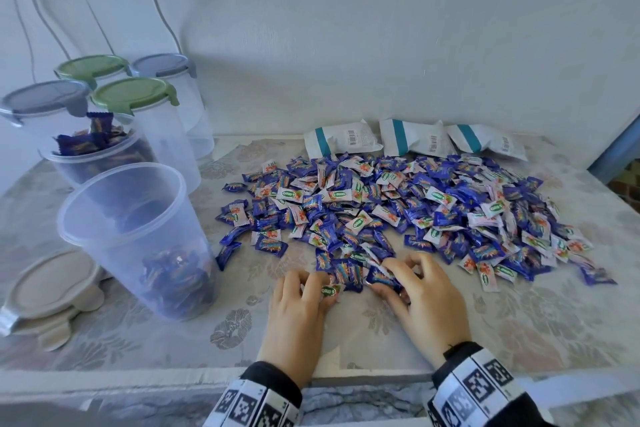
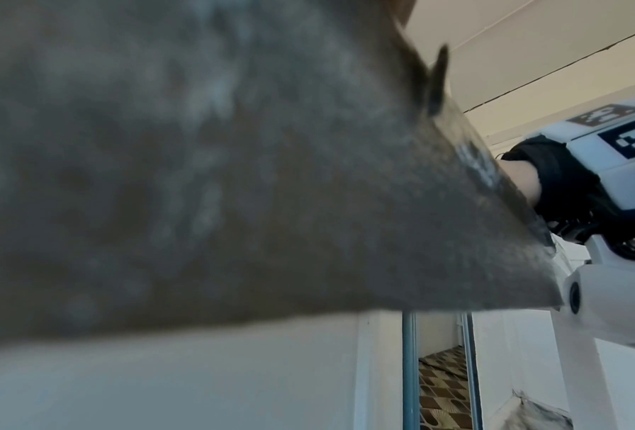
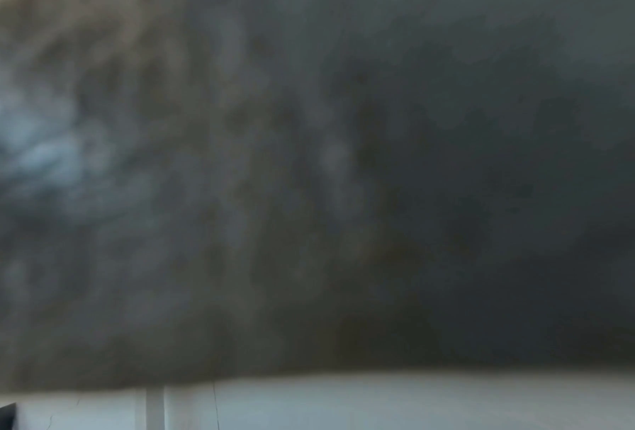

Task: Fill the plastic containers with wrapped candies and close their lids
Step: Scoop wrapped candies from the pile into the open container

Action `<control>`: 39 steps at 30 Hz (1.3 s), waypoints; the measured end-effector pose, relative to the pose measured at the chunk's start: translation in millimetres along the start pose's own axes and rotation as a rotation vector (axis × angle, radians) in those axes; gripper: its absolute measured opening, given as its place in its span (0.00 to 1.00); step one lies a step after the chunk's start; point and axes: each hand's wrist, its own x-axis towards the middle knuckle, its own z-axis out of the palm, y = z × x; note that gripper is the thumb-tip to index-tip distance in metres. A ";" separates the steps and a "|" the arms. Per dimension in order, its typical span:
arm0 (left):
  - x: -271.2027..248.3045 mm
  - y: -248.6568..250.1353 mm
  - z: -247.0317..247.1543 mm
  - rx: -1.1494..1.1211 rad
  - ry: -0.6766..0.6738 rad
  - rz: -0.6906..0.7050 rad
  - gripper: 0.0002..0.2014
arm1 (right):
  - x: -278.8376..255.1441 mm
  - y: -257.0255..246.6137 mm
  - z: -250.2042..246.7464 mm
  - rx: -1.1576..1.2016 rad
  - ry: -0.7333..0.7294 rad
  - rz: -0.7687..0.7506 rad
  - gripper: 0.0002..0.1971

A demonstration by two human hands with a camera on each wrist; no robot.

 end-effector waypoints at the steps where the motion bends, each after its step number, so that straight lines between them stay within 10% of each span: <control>1: 0.2 0.0 -0.7 -0.022 0.007 0.003 0.08 | -0.4 1.0 0.4 0.013 0.012 0.010 0.14; 8: 0.8 0.7 -7.3 -0.103 0.033 -0.021 0.27 | -2.7 10.3 -3.9 0.256 0.167 0.265 0.15; 16: 6.8 6.5 -57.7 -0.208 0.244 -0.061 0.07 | 5.9 -11.3 -40.1 0.540 0.216 0.394 0.23; 27: 66.0 -8.7 -209.7 -0.009 0.512 0.034 0.08 | 40.2 -53.1 -39.3 0.716 0.088 0.294 0.29; 39: 78.7 -51.5 -212.4 0.034 0.187 -0.133 0.07 | 75.0 -93.5 -29.1 0.812 0.022 0.149 0.19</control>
